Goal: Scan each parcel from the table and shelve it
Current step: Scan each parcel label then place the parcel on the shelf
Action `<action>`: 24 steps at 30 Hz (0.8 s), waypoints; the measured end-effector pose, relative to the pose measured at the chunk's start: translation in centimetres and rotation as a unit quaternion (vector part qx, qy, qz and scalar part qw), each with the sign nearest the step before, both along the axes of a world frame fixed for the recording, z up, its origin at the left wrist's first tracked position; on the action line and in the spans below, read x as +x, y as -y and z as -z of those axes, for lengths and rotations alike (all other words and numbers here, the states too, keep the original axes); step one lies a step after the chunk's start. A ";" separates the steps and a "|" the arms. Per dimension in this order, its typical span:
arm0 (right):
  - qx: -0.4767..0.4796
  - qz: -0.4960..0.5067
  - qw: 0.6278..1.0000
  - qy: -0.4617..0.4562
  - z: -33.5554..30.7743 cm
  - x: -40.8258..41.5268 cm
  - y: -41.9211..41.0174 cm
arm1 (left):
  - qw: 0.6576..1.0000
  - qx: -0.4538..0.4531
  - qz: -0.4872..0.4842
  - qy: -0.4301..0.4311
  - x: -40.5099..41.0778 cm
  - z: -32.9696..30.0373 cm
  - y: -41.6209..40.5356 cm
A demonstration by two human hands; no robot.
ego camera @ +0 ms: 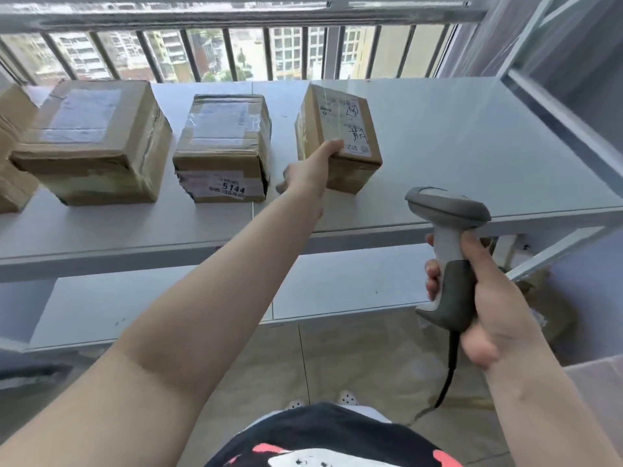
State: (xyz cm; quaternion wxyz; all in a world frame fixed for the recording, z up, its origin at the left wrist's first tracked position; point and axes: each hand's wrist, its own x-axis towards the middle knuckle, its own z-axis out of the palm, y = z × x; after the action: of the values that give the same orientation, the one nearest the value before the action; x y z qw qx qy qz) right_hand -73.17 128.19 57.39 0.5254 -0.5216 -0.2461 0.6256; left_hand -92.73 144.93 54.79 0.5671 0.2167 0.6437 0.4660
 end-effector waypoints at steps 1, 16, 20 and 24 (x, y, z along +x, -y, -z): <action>0.002 0.000 1.000 0.000 0.0 0.0 -0.3 | 1.000 -0.005 0.001 -0.007 0.0 0.4 -0.6; -0.008 0.007 1.000 0.006 0.0 -0.5 -2.1 | 0.999 -0.023 0.007 -0.037 0.2 -0.4 -1.0; -0.012 0.006 1.000 0.012 -0.1 -0.5 -1.8 | 1.000 -0.015 0.008 -0.019 -0.3 2.2 -2.3; -0.009 0.013 1.000 0.021 0.3 -0.4 -1.1 | 1.000 0.013 -0.016 -0.019 0.1 0.3 2.6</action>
State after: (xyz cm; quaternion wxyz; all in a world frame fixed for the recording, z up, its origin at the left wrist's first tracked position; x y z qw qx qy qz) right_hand -73.57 129.34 57.12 0.5236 -0.5426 -0.2443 0.6098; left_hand -92.66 142.33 54.48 0.5444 0.2220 0.6518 0.4790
